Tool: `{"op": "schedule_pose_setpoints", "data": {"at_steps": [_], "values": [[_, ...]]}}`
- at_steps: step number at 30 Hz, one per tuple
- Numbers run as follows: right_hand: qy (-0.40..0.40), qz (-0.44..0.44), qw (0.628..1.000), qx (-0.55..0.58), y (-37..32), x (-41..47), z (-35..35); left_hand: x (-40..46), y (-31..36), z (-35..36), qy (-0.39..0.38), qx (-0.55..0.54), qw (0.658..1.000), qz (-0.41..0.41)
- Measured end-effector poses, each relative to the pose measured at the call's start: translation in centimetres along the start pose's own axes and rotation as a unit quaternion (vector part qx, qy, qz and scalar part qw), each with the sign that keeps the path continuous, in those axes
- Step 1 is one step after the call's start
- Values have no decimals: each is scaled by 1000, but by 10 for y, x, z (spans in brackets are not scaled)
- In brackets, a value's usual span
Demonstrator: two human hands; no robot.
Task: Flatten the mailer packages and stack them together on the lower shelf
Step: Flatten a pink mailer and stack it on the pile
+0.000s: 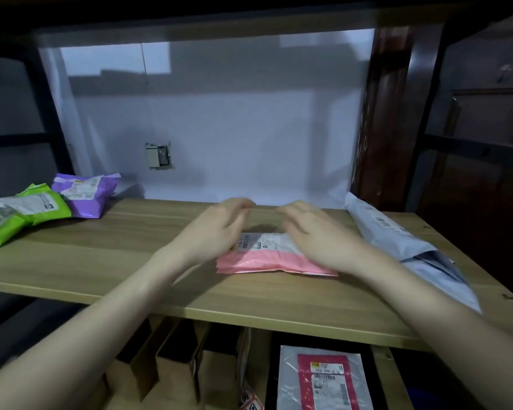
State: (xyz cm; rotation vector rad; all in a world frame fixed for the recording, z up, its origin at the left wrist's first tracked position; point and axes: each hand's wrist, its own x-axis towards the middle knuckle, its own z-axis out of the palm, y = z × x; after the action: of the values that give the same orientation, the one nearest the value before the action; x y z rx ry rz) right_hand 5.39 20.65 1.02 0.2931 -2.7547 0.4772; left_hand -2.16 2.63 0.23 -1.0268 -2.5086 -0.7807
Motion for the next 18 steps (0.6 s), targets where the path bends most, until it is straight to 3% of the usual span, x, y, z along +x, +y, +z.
{"op": "schedule_pose_setpoints", "data": {"at_steps": [3,6,18], "values": [[-105,12,994,-33,2,6,32,2,-3,27,-158,27,987,27],[-158,41,986,-45,10,5,40,1,-7,35,-222,35,974,-18],[-208,53,976,-18,13,6,40,2,-11,38,-248,53,967,-39]]}}
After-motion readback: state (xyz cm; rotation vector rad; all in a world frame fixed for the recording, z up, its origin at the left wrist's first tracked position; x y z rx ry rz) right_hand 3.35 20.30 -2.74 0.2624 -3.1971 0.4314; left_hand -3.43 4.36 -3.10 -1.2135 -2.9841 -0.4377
